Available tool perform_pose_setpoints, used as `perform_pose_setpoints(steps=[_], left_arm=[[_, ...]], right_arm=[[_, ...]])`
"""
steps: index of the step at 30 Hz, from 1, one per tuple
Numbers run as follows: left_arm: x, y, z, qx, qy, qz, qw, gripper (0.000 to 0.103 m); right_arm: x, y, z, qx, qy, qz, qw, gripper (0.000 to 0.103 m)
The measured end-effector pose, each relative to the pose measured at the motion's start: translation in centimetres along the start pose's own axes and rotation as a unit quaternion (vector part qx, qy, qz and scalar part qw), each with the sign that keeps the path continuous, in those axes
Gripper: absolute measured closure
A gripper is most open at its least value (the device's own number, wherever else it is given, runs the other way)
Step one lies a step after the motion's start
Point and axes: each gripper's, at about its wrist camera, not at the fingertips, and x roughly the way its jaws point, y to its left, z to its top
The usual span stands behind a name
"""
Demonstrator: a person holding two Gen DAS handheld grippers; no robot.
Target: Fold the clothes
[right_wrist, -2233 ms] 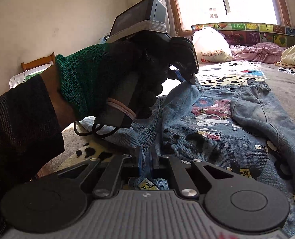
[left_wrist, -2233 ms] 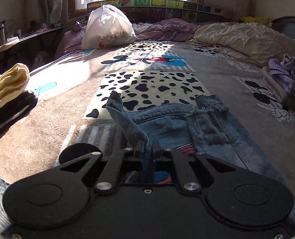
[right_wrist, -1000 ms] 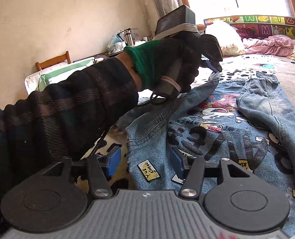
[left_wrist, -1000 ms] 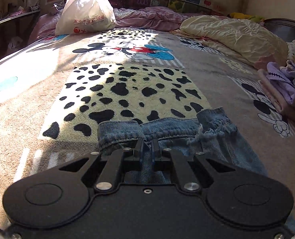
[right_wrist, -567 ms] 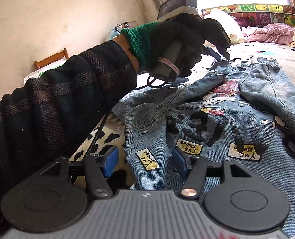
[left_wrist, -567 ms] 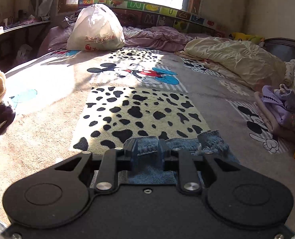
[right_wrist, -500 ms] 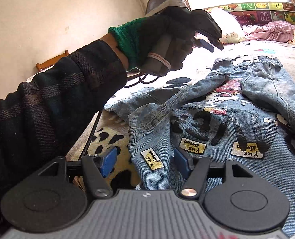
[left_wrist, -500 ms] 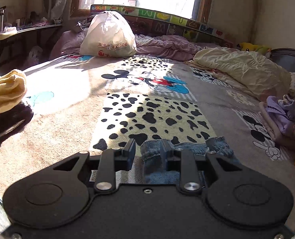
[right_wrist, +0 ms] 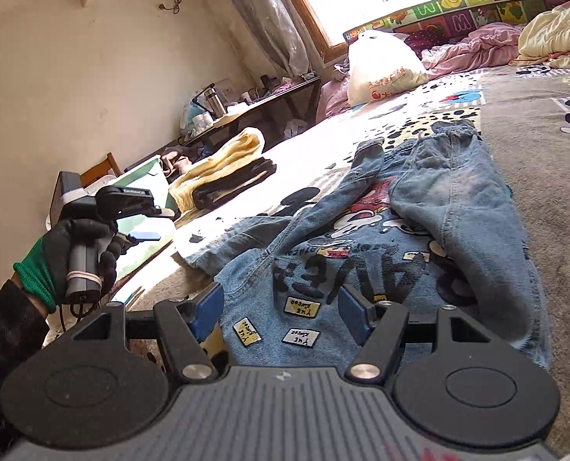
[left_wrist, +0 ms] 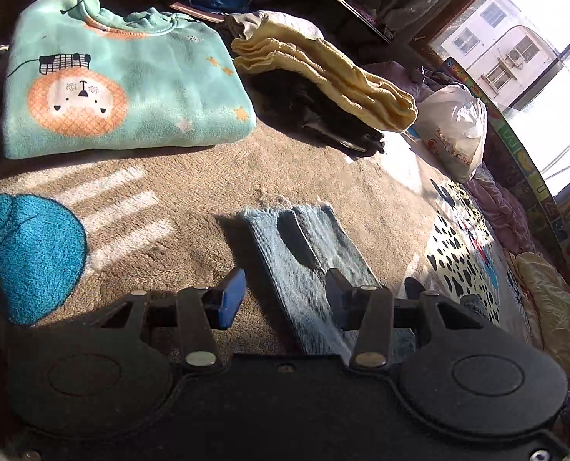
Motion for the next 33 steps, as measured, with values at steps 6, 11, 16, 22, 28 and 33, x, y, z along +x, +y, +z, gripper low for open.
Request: perform_pose_setpoints(steps=[6, 11, 16, 22, 28, 33], left_arm=[[1.4, -0.1, -2.3, -0.007, -0.018, -0.032, 0.9993, 0.057], [2.7, -2.9, -3.2, 0.018, -0.033, -0.073, 0.9966, 0.098], [-1.2, -11.8, -4.3, 0.163, -0.112, -0.098, 0.9754, 0.103], [-6.0, -24.0, -11.9, 0.349, -0.159, -0.159, 0.9097, 0.103], [-6.5, -33.1, -25.0, 0.494, -0.113, -0.233, 0.8302, 0.103], [-4.8, -32.4, -33.4, 0.595, 0.018, -0.276, 0.7545, 0.062]], right_arm=[[-3.7, -7.0, 1.1, 0.082, -0.029, -0.015, 0.996, 0.036], [-6.0, -12.4, 1.0, 0.182, -0.102, -0.015, 0.978, 0.033], [-6.4, -15.8, 0.3, 0.250, -0.123, -0.012, 0.960, 0.032], [-6.2, -17.7, 0.6, 0.281, -0.131, 0.013, 0.951, 0.032], [-7.2, -20.2, 0.1, 0.345, -0.168, 0.048, 0.922, 0.031], [-8.9, -22.8, -1.0, 0.407, -0.216, 0.051, 0.886, 0.031]])
